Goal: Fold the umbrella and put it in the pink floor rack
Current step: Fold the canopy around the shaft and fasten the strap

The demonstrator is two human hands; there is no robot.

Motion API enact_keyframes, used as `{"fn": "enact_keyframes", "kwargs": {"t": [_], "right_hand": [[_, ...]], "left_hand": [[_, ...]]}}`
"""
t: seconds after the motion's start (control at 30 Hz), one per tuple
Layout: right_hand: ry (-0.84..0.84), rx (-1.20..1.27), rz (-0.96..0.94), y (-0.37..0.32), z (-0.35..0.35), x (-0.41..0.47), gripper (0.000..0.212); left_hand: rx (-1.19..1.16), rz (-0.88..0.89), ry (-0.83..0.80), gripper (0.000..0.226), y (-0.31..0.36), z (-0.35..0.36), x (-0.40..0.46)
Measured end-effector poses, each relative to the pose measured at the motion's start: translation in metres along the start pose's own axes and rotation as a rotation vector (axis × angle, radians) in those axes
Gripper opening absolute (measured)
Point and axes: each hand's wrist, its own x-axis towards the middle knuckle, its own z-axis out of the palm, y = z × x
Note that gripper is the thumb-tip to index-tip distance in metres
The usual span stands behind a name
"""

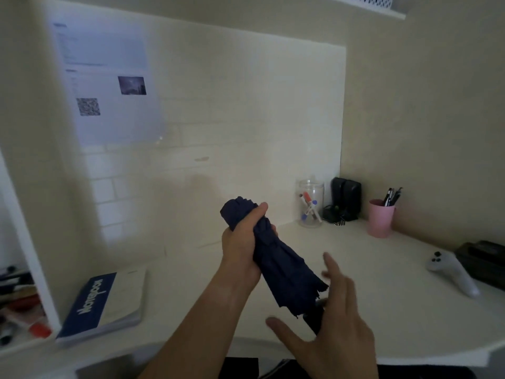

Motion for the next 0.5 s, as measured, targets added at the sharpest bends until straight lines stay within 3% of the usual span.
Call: {"fn": "enact_keyframes", "kwargs": {"t": [0.07,0.17,0.2,0.27,0.37,0.4,0.47,0.5], "right_hand": [[0.134,-0.171,-0.121,-0.008,0.0,0.005,0.122],[0.03,-0.237,-0.185,-0.01,-0.002,0.017,0.088],[-0.046,-0.119,-0.162,-0.008,-0.003,0.021,0.072],[-0.242,0.355,-0.065,-0.007,-0.011,0.024,0.044],[-0.482,0.993,0.08,-0.023,-0.028,0.019,0.016],[-0.5,1.091,0.152,-0.026,-0.03,0.017,0.012],[-0.513,1.058,0.15,-0.027,-0.029,0.013,0.004],[-0.515,0.959,0.117,-0.026,-0.029,0.013,0.021]], "left_hand": [[0.045,0.056,0.017,0.021,-0.006,0.004,-0.007],[0.09,0.071,-0.061,0.015,-0.006,0.008,-0.016],[0.096,0.045,-0.14,0.013,-0.001,0.009,-0.018],[0.113,-0.028,-0.309,0.009,0.01,0.008,-0.022],[0.073,-0.097,-0.456,0.013,0.022,0.005,-0.029],[0.057,-0.106,-0.476,0.016,0.023,0.006,-0.031],[0.069,-0.107,-0.449,0.024,0.021,0.009,-0.033],[0.092,-0.098,-0.397,0.027,0.019,0.01,-0.03]]}}
